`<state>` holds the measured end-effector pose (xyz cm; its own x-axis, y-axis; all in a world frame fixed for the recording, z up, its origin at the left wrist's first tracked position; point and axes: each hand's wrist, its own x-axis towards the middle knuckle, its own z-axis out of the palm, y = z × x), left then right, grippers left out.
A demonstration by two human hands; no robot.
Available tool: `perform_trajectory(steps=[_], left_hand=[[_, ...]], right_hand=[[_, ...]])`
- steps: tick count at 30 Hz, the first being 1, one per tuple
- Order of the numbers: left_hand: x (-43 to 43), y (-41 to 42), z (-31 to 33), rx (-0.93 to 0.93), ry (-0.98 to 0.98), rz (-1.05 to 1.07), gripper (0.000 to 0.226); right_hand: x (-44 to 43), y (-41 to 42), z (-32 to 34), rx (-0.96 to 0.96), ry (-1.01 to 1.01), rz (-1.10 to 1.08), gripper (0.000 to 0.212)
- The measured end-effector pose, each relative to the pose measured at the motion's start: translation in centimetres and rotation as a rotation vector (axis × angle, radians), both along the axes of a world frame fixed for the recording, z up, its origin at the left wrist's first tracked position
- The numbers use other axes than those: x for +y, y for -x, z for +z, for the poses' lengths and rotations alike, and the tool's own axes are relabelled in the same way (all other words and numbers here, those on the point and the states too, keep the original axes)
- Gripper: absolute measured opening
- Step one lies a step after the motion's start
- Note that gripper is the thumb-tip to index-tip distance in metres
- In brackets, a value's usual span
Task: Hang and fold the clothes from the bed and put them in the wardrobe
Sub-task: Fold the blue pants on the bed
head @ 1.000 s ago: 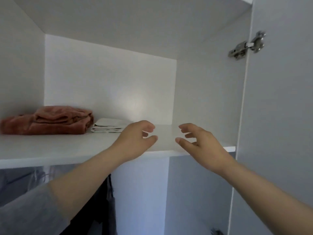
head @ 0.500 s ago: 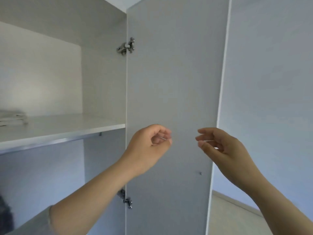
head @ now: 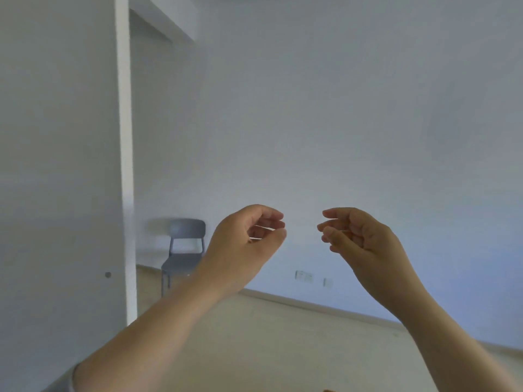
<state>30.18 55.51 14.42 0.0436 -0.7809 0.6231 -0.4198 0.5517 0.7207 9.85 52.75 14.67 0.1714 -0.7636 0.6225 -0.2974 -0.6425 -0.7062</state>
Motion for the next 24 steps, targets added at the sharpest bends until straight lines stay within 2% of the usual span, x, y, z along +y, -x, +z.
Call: perform_trajectory(steps=[7,15,22,24], left_hand=[[-8.9,3.6,-2.2,0.114,-0.055,-0.109,0.019],[-21.8,3.8,-4.5,0.169,-0.165,-0.211,0.016],[-32.0,6.7,-6.7,0.202,-0.265,-0.351,0.023],[-34.7,8.1,-8.0,0.227,-0.306,-0.378,0.017]], right_hand=[[-7.3,3.7,-1.8,-0.034,-0.030,-0.116,0.017],[-17.5,4.2,-3.8,-0.099,-0.087,-0.269,0.017],[-25.1,6.9,-7.7,-0.302,-0.190,-0.456,0.015],[-27.2,8.0,-9.4,-0.375,-0.211,-0.492,0.015]])
